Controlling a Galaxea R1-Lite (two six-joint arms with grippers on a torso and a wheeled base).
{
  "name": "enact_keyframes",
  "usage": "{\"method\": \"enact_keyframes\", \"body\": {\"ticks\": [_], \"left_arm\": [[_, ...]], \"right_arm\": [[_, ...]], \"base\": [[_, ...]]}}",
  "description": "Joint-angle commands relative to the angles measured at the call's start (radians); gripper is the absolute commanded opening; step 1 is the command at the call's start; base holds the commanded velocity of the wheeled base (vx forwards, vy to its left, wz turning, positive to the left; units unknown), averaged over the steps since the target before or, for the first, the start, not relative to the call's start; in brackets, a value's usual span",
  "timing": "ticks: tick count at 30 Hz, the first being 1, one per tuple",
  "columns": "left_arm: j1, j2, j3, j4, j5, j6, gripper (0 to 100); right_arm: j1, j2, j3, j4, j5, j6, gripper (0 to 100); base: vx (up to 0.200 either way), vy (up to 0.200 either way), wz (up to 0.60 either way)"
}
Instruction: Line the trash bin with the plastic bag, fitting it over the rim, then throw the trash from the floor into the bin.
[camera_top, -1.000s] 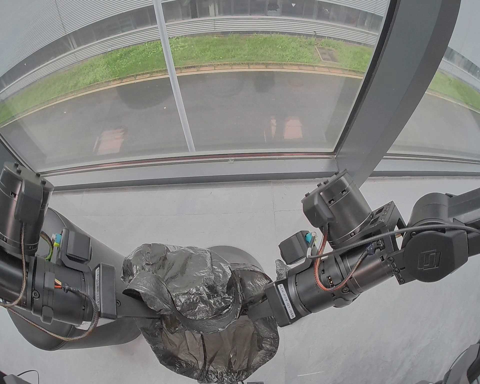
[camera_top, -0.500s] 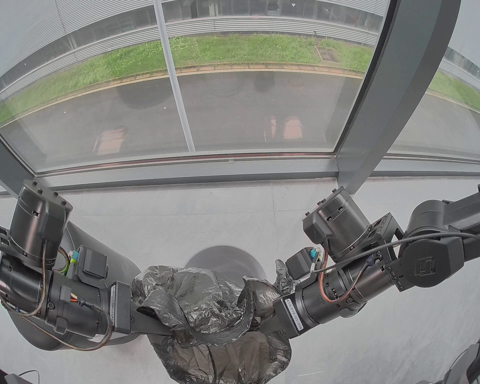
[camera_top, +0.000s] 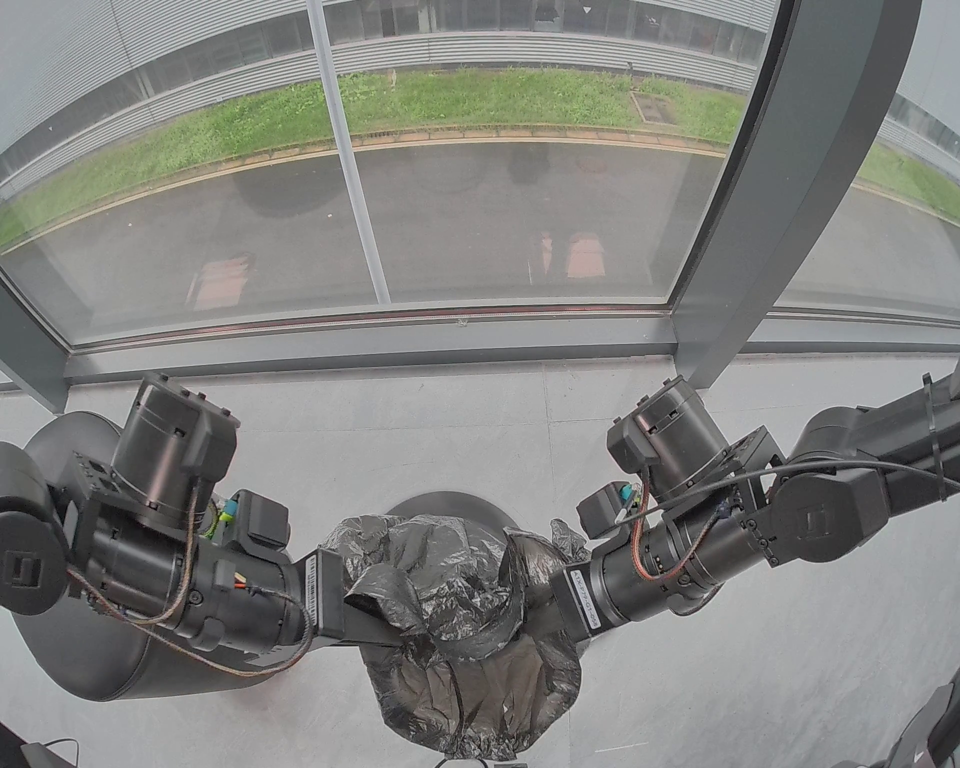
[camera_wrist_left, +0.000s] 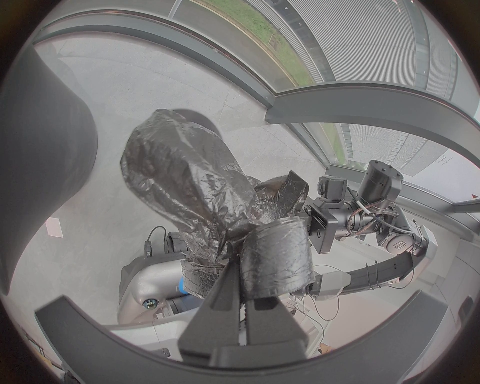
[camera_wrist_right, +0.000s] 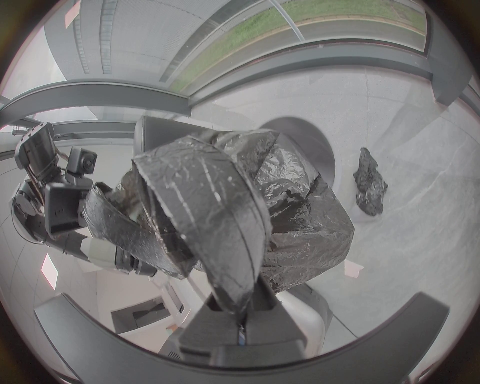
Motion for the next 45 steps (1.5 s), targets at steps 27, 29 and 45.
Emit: {"method": "enact_keyframes", "body": {"ticks": [27,29,45], "left_arm": [[0.187,0.265,-0.073,-0.1,0.002,0.095,0],[0.198,0.272,-0.083,-0.1,0.002,0.1,0],[0.222,0.369,-0.182,-0.1,0.016,0.135,0]], "right_arm": [[-0.03,0.418,-0.411,-0.111,0.0,-0.004,0],[-0.032,0.432,-0.426,-0.111,-0.002,-0.009,0],[-0.039,0.532,-0.588,-0.113,-0.036,-0.011,0]], "base": [[0.0,0.0,0.0],[0.0,0.0,0.0],[0.0,0.0,0.0]]}}
